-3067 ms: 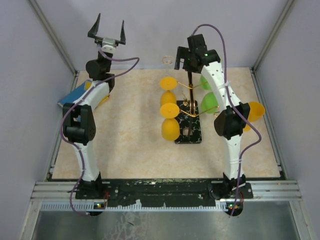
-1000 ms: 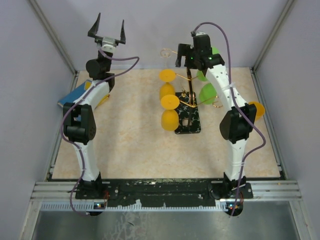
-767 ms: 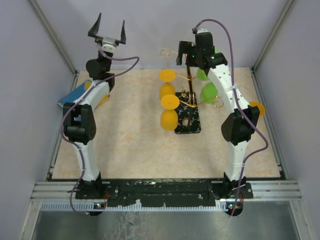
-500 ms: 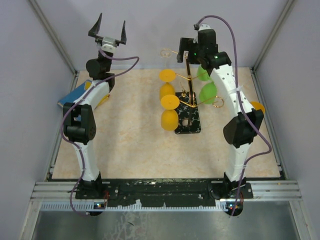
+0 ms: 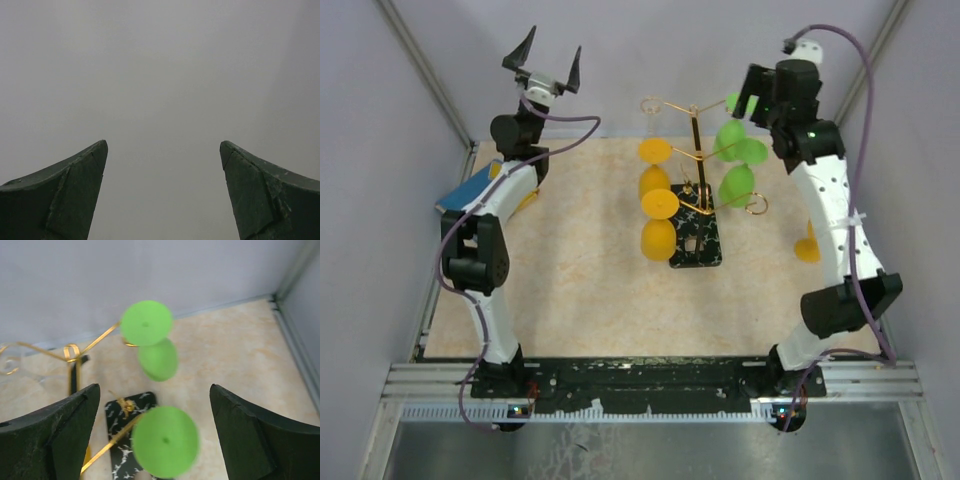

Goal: Place the wine glass upside down on the wine glass rack
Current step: Move the wine rack to the center of the board, then pick up the wine glass at the center of the board.

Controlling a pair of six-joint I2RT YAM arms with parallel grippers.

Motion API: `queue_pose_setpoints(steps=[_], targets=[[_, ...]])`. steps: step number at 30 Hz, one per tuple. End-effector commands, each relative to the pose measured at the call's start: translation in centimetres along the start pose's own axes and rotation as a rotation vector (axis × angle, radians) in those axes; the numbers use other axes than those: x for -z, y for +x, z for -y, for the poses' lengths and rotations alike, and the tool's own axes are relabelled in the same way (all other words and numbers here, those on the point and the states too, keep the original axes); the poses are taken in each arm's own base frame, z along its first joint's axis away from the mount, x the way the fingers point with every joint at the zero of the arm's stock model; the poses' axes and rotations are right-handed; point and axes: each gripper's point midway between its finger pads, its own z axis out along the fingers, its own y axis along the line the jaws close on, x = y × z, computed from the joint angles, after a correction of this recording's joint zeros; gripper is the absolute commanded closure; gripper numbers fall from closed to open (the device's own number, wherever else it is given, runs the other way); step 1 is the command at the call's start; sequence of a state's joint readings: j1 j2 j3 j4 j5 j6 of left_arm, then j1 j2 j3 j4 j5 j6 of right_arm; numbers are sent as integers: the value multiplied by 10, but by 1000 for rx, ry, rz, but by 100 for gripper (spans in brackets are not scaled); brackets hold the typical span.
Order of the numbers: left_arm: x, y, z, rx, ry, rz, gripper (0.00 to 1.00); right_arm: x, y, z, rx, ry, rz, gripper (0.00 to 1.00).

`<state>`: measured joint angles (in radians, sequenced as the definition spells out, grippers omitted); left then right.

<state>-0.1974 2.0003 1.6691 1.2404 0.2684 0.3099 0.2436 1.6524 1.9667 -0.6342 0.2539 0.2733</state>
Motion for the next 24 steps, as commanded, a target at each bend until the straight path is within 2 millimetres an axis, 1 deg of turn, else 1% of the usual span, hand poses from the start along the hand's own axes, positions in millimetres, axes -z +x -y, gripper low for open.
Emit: queue_pose_setpoints(steps=[1,3,6,9,11,15,18,20,21,23,24], targets=[[-14,-47,6,22,48,64,1,53,-27,78,-56,253,109,11],[-15,-55,14,30,73,69,1,64,-17,107,-73,326,89,12],[-18,-64,30,37,118,72,1,74,20,151,-100,416,-28,12],[-20,-73,46,24,149,81,1,77,59,178,-127,444,-157,12],[-17,-77,54,35,153,88,1,79,80,190,-121,468,-225,12],[-13,-78,60,99,154,81,1,79,112,196,-83,484,-329,18],[-9,-78,66,111,164,74,1,81,135,203,-49,505,-413,29],[-7,-78,70,119,168,71,1,80,148,209,-26,523,-442,34],[-7,-78,72,124,169,68,1,80,152,212,-19,528,-453,37],[-5,-78,74,143,173,66,1,78,162,217,-15,536,-483,49],[-4,-78,77,151,179,64,1,78,167,220,-15,542,-500,52]])
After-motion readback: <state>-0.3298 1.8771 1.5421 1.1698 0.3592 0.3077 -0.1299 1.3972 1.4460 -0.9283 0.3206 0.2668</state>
